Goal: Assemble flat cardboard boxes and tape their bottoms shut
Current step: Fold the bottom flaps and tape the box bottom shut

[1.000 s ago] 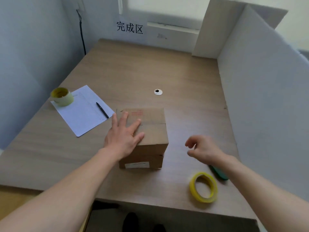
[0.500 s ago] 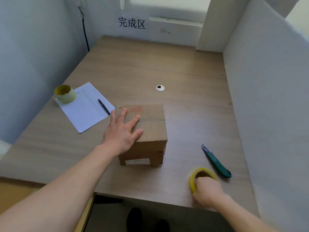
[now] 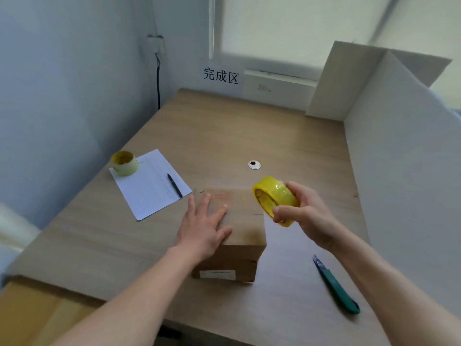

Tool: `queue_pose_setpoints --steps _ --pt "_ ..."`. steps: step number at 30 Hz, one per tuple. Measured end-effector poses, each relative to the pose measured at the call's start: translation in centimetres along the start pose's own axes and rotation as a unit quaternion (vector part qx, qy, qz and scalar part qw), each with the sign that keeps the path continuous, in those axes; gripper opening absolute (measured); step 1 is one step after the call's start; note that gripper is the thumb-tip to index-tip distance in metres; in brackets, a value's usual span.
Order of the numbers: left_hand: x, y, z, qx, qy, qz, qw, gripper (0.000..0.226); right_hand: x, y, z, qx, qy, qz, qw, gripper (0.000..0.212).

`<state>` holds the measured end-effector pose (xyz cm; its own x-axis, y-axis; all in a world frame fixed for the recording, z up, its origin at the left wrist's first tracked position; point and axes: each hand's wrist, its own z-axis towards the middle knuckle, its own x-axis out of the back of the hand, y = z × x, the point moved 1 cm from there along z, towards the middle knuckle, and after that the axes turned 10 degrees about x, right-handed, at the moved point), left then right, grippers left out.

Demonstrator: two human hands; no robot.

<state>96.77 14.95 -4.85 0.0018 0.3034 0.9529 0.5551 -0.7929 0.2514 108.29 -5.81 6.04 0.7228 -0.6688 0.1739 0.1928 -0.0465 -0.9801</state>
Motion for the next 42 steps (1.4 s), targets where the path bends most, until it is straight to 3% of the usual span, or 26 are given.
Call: queue_pose_setpoints --steps 3,6,8,10,13,16,21,24,31,35,39,42 --pt "0.6 -0.4 -0.1 -0.009 0.001 -0.055 0.998 0.057 -3.5 0.7 2.0 -0.031 -0.052 0.006 0.998 0.037" --pt "1.8 -1.2 -0.2 -0.025 0.029 -0.117 0.992 0.046 -5.4 2.2 2.9 -0.037 -0.055 0.0 0.998 0.024" --pt "3.4 -1.5 0.0 -0.034 0.088 -0.199 0.975 0.038 -5.8 2.8 3.4 -0.037 -0.06 -0.01 0.997 0.015" --pt "5.6 -1.0 0.5 -0.04 0.11 -0.296 0.948 0.033 -6.2 3.3 3.8 -0.047 -0.066 -0.013 0.997 0.023" --pt "8.4 0.5 1.4 -0.037 -0.001 -0.371 0.928 0.033 -6.8 3.5 4.4 -0.059 -0.071 -0.015 0.996 0.042" --pt "9.4 1.4 2.0 -0.034 -0.124 -0.371 0.92 0.032 -7.0 3.4 4.6 -0.066 -0.081 -0.02 0.994 0.044" --pt "9.2 1.3 2.2 -0.048 -0.143 -0.386 0.91 0.019 -7.0 4.0 4.2 -0.073 -0.071 -0.027 0.994 0.035" --pt "8.4 0.8 2.1 -0.035 -0.129 -0.37 0.92 0.011 -7.5 5.0 3.7 -0.084 -0.087 -0.048 0.992 0.026" --pt "6.2 0.8 1.7 0.002 -0.077 -0.374 0.924 0.006 -8.3 7.3 3.2 -0.093 -0.106 -0.092 0.986 0.035" --pt "5.8 0.4 2.1 -0.015 -0.069 -0.343 0.937 0.021 -7.4 7.1 4.0 -0.096 -0.124 -0.094 0.983 0.039" --pt "5.0 -0.6 3.3 -0.037 -0.01 -0.154 0.987 0.042 -7.1 6.9 4.8 -0.103 -0.128 -0.057 0.985 0.036" --pt "3.6 -1.4 4.3 -0.035 -0.071 -0.033 0.996 0.055 -7.1 6.9 5.2 -0.11 -0.134 -0.053 0.983 0.04"
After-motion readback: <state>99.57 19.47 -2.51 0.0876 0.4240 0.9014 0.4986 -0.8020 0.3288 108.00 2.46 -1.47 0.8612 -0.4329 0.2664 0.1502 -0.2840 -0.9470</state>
